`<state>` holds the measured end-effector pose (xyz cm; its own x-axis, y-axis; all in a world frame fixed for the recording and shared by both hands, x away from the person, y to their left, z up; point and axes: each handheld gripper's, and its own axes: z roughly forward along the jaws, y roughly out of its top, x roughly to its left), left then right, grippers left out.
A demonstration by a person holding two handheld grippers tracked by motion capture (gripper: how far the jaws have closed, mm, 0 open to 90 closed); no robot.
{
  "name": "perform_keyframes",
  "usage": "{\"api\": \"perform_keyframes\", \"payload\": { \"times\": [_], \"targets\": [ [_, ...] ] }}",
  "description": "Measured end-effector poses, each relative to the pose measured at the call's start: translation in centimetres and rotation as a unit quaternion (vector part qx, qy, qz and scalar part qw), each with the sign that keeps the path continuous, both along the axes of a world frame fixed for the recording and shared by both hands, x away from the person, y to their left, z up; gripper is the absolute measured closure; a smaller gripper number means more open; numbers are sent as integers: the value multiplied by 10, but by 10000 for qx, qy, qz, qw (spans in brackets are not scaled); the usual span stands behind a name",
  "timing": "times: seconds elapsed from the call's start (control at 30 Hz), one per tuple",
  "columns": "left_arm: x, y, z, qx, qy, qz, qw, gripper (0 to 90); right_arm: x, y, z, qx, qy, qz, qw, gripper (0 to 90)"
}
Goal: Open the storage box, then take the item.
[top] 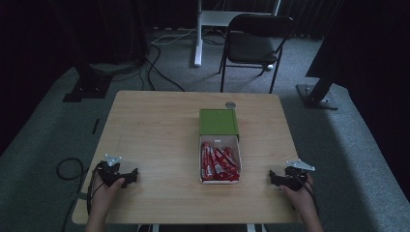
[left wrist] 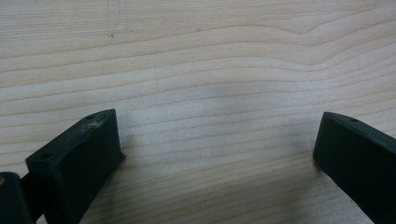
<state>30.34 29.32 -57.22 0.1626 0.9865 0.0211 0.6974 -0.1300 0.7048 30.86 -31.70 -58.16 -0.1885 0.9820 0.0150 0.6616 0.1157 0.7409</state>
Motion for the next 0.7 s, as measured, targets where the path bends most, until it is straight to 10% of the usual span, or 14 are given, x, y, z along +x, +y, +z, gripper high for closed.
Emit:
{"api": "perform_keyframes", "payload": {
  "times": [0.7],
  "targets": [
    [9, -5, 0, -5, -6, -114, 9999, 18, 2, 2, 0, -13, 5, 218, 9998, 107]
  ]
}}
